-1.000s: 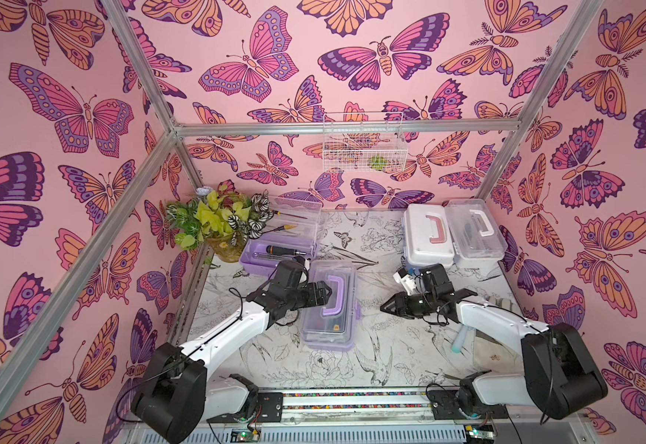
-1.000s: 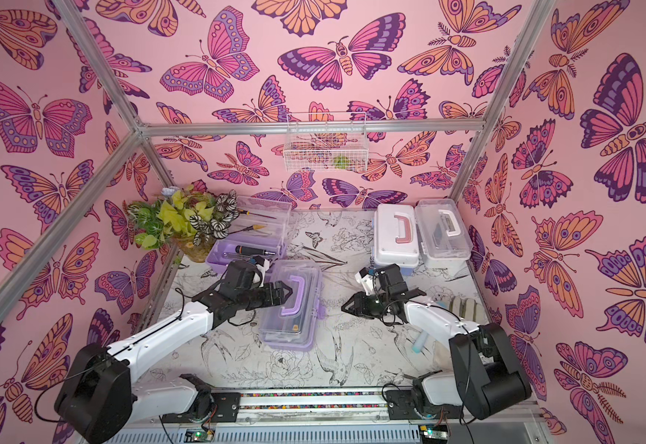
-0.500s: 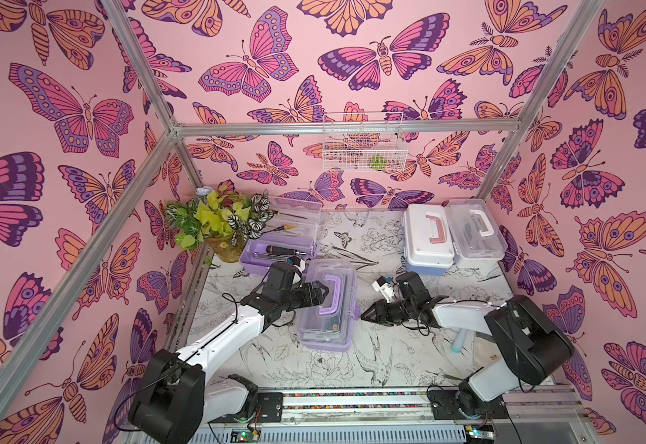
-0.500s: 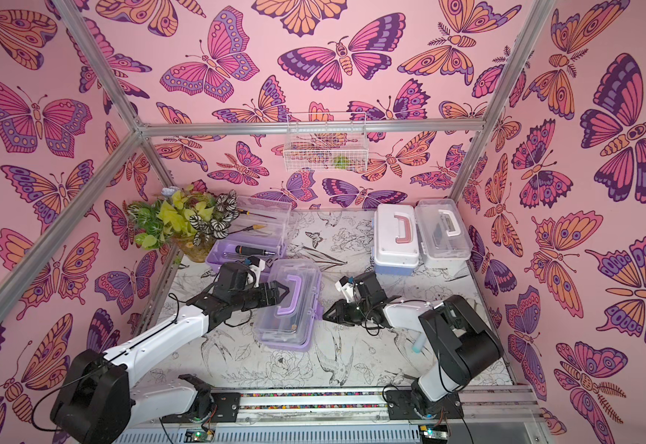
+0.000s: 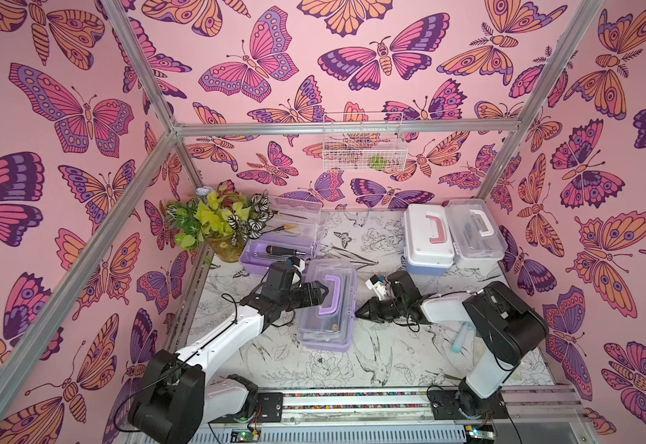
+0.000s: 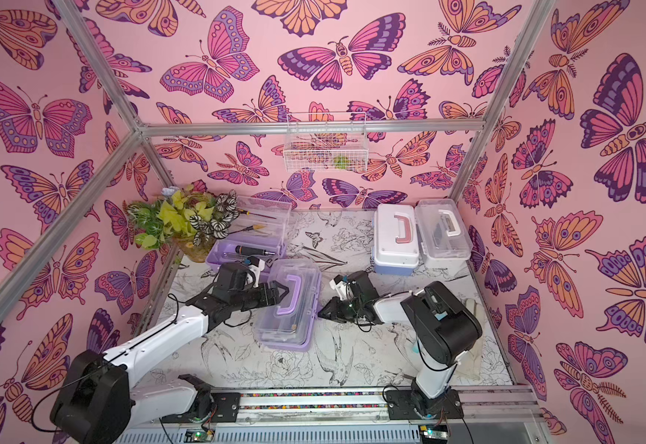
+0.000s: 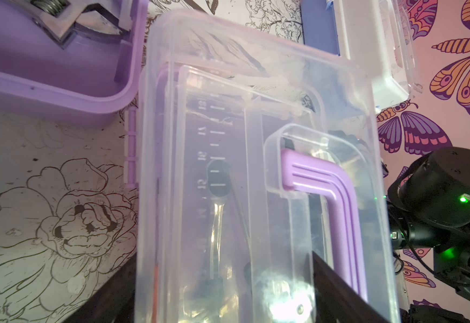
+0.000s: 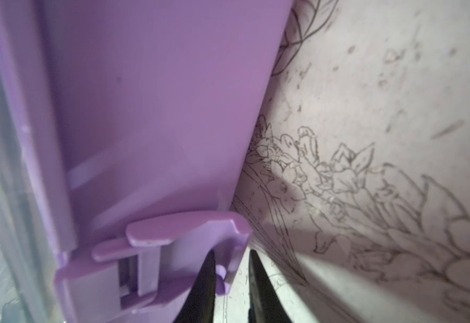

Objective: Close toolboxes
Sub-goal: Fasten the toolbox latch on the toolbox.

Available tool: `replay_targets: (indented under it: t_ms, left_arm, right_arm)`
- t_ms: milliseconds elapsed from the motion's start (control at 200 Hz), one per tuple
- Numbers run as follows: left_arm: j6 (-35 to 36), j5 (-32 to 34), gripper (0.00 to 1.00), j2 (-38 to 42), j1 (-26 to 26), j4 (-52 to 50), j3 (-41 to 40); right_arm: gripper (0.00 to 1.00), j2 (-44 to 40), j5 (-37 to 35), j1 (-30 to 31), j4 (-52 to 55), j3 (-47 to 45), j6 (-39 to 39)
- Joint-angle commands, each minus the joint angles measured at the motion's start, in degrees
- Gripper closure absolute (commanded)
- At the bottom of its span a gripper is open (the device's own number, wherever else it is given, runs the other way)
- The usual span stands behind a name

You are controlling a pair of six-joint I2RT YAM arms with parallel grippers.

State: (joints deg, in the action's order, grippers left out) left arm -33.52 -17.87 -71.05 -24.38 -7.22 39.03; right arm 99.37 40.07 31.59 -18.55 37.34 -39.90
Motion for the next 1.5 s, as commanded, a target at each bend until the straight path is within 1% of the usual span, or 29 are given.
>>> replay_targets:
  t_ms: [0, 195, 340, 436, 451, 486, 631, 881, 1041, 1056, 1277, 1317, 1372, 1412, 1497]
  left_arm:
    - [0.13, 5.41, 0.18, -2.9, 1.75, -10.79, -3.63]
    - [0.44, 5.26, 0.19, -3.14, 1.71, -10.79, -3.56]
    - [0.64, 5.3, 0.19, -3.4, 1.71, -10.93, -3.35]
    - [0.75, 5.31, 0.19, -3.24, 1.71, -11.07, -3.35]
    - [0.8, 5.3, 0.19, -3.22, 1.71, -11.15, -3.36]
    - [0.76, 5.34, 0.19, -3.2, 1.71, -11.15, -3.34]
    - [0.65, 5.39, 0.19, -3.13, 1.73, -11.1, -3.26]
    - [-0.22, 6.27, 0.22, -2.53, 2.56, -10.22, -5.62]
    - [-0.16, 7.66, 0.23, -2.44, 3.18, -10.33, -6.77]
    - [-0.15, 7.71, 0.24, -2.48, 3.2, -10.37, -6.77]
    - [-0.01, 7.42, 0.24, -2.49, 3.29, -10.44, -6.51]
    - [0.04, 7.34, 0.24, -2.46, 3.33, -10.43, -6.44]
    - [0.12, 7.32, 0.24, -2.43, 3.38, -10.44, -6.42]
    - [0.11, 7.28, 0.24, -2.44, 3.38, -10.39, -6.42]
    - [0.2, 7.32, 0.24, -2.5, 3.38, -10.37, -6.42]
  right_arm:
    - [0.77, -0.26, 0.86, 0.31, -1.59, 0.93, -0.62]
    - [0.76, -4.08, 2.85, -0.04, -0.89, -0.56, -1.4]
    - [0.76, -7.33, 3.08, -0.15, 0.16, -1.5, -1.37]
    - [0.75, -8.87, 1.98, -0.3, 3.59, -1.52, 0.0]
    - [0.75, -10.57, 1.63, -0.31, 4.26, -1.49, 0.3]
    - [0.75, -11.61, 1.01, -0.31, 5.79, -1.4, 0.87]
    - [0.75, -12.82, -0.26, -0.46, 8.82, -1.73, 1.71]
    - [0.76, -11.47, 1.7, -2.63, 4.62, -4.8, -0.33]
    - [0.75, -9.72, 0.97, -2.42, 2.62, -4.93, -0.96]
    - [0.75, -8.09, 0.98, -2.35, 2.31, -4.9, -1.09]
    - [0.75, -4.3, 1.93, -1.3, -3.73, -4.26, -3.28]
    - [0.73, -3.42, 2.34, -1.19, -5.04, -4.08, -3.76]
    - [0.67, -2.1, 3.39, -1.09, -7.42, -3.86, -4.79]
    - [0.65, -1.2, 3.93, -1.05, -8.94, -3.79, -5.39]
    - [0.64, 0.4, 4.53, -1.05, -9.84, -3.17, -5.97]
